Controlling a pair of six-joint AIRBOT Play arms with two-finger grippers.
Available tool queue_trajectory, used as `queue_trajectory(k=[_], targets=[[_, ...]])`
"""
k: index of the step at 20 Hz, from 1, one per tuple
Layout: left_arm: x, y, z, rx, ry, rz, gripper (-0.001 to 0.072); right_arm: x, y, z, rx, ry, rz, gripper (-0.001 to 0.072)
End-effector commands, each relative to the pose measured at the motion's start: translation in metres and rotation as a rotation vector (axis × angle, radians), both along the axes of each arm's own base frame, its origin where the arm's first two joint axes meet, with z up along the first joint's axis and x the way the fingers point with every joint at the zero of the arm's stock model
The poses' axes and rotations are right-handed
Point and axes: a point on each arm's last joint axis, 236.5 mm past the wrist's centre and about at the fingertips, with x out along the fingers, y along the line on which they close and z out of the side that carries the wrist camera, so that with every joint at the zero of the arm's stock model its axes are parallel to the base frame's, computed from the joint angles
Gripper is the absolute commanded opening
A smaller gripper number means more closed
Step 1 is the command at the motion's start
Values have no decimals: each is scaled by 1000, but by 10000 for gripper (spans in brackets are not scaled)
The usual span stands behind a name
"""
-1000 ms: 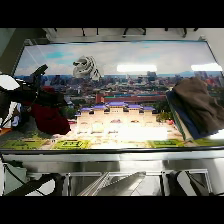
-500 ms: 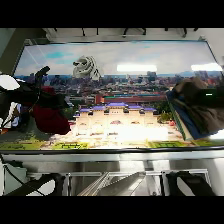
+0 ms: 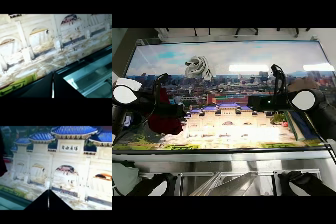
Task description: Fold the shirts.
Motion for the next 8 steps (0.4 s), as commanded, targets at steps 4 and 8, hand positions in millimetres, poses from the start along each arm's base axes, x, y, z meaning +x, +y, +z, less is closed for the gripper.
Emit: queue_trajectory(k=[4,8], targets=[[-9,10,-6,53,-36,-2,12,0,6,-6,-5,8,14,29],[-6,13,-6,53,-43,7,11,0,6,-7,-5,8,13,29]])
